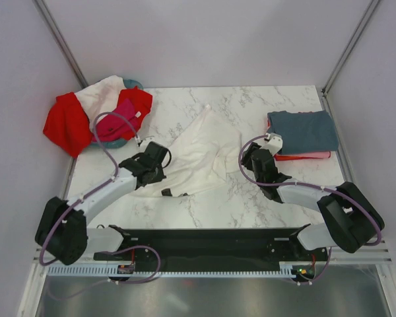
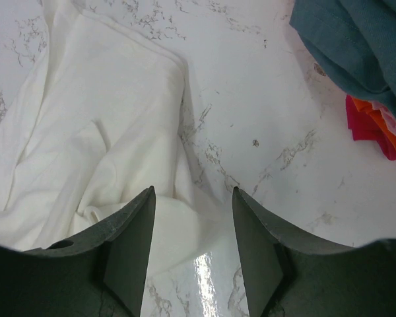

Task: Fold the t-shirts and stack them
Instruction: Flatten the tshirt out

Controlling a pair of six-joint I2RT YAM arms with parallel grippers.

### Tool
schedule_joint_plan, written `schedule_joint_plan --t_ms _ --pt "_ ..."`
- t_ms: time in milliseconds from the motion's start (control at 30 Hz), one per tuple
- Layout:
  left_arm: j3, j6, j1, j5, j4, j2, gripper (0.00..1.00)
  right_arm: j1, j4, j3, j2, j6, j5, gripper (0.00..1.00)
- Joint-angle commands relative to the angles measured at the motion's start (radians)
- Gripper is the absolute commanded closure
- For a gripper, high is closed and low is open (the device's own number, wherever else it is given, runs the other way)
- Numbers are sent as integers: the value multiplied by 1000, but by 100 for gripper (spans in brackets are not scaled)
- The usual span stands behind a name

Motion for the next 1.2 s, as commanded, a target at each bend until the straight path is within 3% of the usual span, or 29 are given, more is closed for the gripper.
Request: schedule_joint_plan --t_ms 0,300,367,500,667,733,767,800,833,900,1000,1167 --pt "-27 -55 8 -72 -3 -186 98 -4 37 -8 -30 18 -10 42" --pt "-86 -201 127 -198 -98 -585 98 -6 37 -10 -34 25 -15 41" --pt "-93 -215 168 -198 -124 -613 98 -6 36 -11 -33 23 -13 42" --pt "-86 -403 186 -312 -277 -673 98 -7 33 -11 -36 28 -10 41" --pt "-133 -511 186 -394 -331 -796 96 -9 33 -16 -40 31 -9 41" --pt "-136 -503 186 -388 -324 -812 74 -9 33 -14 -40 32 -12 41" --pt "-129 -465 186 -380 -313 -806 57 -9 36 -13 -36 32 -21 41" --pt "-124 -427 186 -351 -267 -791 31 -9 39 -10 -34 31 -27 41" --pt "-118 -381 186 -331 -246 -773 23 -9 39 -8 -28 29 -36 40" --pt "-72 -271 186 -260 -223 -686 16 -9 39 2 -13 26 -58 40" --pt "3 -84 184 -97 -123 -536 15 -9 44 10 1 14 -93 41" --pt "143 40 157 78 -29 -293 14 -12 87 -4 6 -3 -127 41"
